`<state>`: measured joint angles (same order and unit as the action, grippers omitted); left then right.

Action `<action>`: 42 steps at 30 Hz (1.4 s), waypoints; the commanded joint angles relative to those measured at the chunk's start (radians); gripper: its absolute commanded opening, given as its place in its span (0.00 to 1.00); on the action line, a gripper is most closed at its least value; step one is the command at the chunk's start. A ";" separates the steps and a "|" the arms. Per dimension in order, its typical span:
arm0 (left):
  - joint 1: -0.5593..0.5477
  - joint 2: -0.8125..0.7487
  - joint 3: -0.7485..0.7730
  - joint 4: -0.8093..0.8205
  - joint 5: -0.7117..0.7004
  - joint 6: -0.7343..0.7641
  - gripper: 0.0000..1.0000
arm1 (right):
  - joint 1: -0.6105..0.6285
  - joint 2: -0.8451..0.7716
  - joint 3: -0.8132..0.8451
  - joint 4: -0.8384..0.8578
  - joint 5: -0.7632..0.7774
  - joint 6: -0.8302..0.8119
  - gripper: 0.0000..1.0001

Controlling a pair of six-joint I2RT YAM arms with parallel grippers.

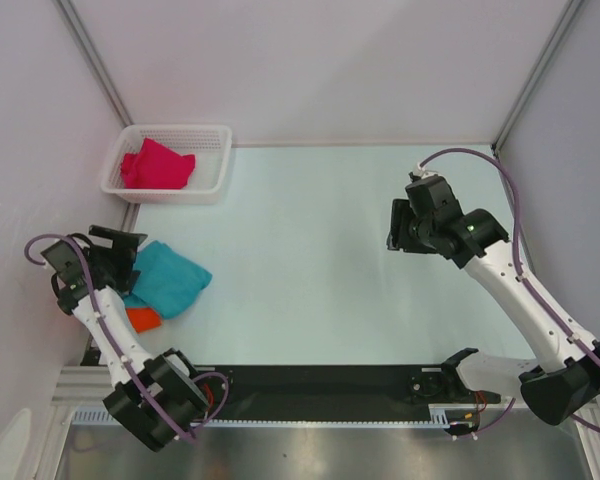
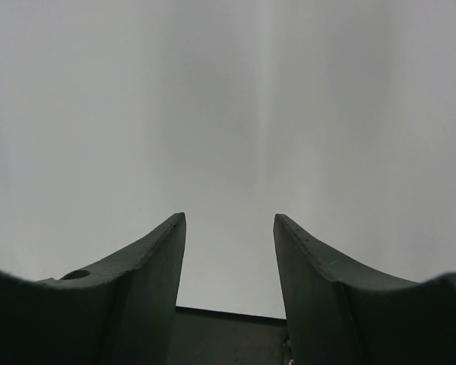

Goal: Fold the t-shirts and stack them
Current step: Put the neatly folded tshirt into the corner of the board with the left arm, then smooth out wrinkles on the folded tshirt

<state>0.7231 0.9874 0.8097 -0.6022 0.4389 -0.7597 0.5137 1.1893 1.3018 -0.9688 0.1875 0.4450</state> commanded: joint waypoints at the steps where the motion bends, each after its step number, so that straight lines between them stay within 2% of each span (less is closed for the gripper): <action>1: 0.032 -0.018 0.006 -0.037 0.007 -0.012 1.00 | -0.003 -0.017 -0.016 0.038 -0.029 0.014 0.55; 5: 0.029 -0.009 0.068 -0.005 0.125 0.011 1.00 | -0.003 -0.019 -0.030 0.085 -0.086 0.018 0.56; 7: 0.029 -0.039 0.088 0.047 0.188 0.037 1.00 | -0.003 -0.004 -0.038 0.160 -0.169 0.027 0.57; 8: 0.029 -0.058 0.106 0.057 0.192 0.049 1.00 | -0.003 0.010 -0.041 0.189 -0.216 0.034 0.58; 12: -0.074 -0.127 0.155 0.099 0.161 0.163 1.00 | 0.005 0.175 -0.032 0.414 -0.578 0.113 0.59; 14: -0.106 -0.145 0.157 0.123 0.165 0.197 1.00 | 0.051 0.239 -0.012 0.494 -0.695 0.178 0.59; 17: -0.191 -0.116 0.187 0.098 0.136 0.308 1.00 | 0.144 0.352 0.042 0.591 -0.758 0.219 0.59; 19: -0.258 -0.051 0.230 -0.011 0.063 0.393 1.00 | 0.196 0.433 0.102 0.631 -0.773 0.228 0.60; 20: -0.280 -0.017 0.244 -0.098 -0.031 0.433 0.99 | 0.239 0.458 0.119 0.642 -0.793 0.242 0.60; 26: -0.436 0.160 0.272 -0.301 -0.323 0.464 0.99 | 0.324 0.611 0.154 0.800 -0.891 0.319 0.60; 28: -0.470 0.158 0.266 -0.321 -0.389 0.462 1.00 | 0.335 0.635 0.128 0.858 -0.914 0.362 0.60; 30: -0.510 0.145 0.264 -0.350 -0.493 0.454 1.00 | 0.335 0.673 0.103 0.994 -0.967 0.437 0.60; 32: -0.528 0.143 0.276 -0.392 -0.540 0.454 1.00 | 0.335 0.726 0.079 1.120 -1.019 0.492 0.60; 39: -0.576 0.132 0.307 -0.513 -0.764 0.413 0.99 | 0.350 0.865 0.056 1.343 -1.079 0.632 0.60; 42: -0.593 0.143 0.310 -0.562 -0.886 0.373 1.00 | 0.348 0.875 0.019 1.450 -1.105 0.693 0.61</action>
<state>0.1562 1.1423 1.0771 -1.0710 -0.2420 -0.3401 0.8555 2.0544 1.3514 0.2577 -0.8394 1.0294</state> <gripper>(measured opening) 0.995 0.603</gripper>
